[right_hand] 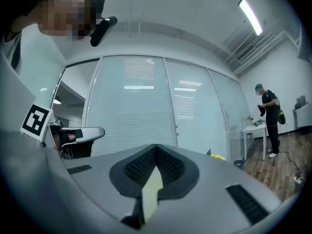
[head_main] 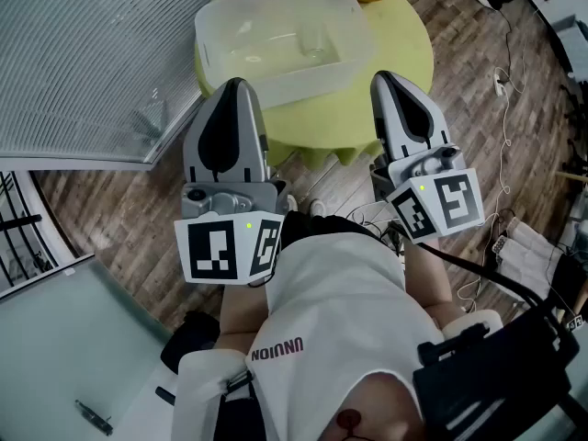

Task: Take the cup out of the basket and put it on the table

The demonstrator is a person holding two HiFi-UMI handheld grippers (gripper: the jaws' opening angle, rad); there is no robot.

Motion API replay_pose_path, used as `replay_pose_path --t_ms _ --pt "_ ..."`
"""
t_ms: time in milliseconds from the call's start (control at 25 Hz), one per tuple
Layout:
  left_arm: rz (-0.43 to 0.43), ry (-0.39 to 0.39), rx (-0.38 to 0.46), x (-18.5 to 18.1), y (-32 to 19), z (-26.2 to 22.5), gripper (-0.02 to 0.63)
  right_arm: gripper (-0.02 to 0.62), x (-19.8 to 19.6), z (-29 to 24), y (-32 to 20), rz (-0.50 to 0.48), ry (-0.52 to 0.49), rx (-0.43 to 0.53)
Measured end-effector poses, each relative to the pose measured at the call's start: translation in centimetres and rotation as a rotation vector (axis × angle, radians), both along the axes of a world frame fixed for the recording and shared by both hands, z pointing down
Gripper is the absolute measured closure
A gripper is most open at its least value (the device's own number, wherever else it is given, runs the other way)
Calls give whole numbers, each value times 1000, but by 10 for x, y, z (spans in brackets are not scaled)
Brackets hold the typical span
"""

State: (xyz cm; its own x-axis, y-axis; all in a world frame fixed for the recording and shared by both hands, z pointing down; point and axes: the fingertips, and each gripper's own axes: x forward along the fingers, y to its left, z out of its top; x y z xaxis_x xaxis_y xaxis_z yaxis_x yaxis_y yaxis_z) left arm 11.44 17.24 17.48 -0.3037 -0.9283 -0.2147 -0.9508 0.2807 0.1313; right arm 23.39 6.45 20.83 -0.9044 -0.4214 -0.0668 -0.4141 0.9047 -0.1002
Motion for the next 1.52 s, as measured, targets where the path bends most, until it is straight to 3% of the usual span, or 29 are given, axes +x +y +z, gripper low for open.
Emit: replay_pose_path --t_ms 640,1120,1520 --pt "3 -3 -17 -6 -5 1 592 577 -8 -9 -9 21 -5 2" --pt "22 14 -39 -49 -6 13 592 575 -43 0 -14 77 -8 -7" --pt "16 -82 -18 -84 -50 -1 592 575 -69 13 -43 90 -9 -41"
